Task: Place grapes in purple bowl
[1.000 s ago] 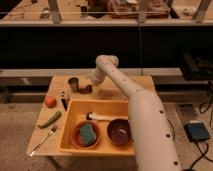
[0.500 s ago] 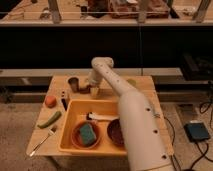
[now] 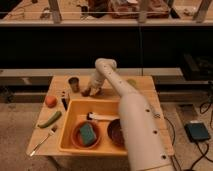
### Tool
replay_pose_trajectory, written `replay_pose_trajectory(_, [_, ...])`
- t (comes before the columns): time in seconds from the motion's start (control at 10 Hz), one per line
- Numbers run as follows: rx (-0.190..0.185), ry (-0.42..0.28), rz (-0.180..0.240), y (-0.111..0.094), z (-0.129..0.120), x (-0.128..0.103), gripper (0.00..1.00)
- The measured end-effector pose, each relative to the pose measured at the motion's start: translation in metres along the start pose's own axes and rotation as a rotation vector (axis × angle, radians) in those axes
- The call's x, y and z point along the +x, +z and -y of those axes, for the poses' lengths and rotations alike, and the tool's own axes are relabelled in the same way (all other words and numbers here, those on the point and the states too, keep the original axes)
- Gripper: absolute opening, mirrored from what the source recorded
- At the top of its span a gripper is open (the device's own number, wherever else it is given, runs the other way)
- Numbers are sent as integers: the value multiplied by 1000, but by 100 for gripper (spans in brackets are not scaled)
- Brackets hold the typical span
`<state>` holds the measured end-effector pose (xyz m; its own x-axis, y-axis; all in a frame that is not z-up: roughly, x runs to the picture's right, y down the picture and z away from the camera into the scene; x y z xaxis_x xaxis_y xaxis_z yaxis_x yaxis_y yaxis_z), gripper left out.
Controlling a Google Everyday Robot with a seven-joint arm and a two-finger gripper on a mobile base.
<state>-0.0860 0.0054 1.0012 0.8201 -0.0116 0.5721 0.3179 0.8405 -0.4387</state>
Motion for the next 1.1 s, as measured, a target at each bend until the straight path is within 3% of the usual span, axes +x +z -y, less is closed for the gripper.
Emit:
replay_pose_trajectory(0.2, [52, -15, 22, -28, -4, -1, 1])
replay_pose_trajectory(0.4, [102, -48, 13, -67, -8, -10, 0])
replay_pose_trajectory(0.6, [180, -92, -15, -129, -16, -16, 0])
replay_pose_trajectory(0.8, [244, -129, -34, -177, -28, -22, 0])
replay_pose_trajectory(1.0, [333, -206, -65, -248, -61, -29, 0])
replay_pose_trajectory(1.1, [365, -233, -66, -270, -76, -34, 0])
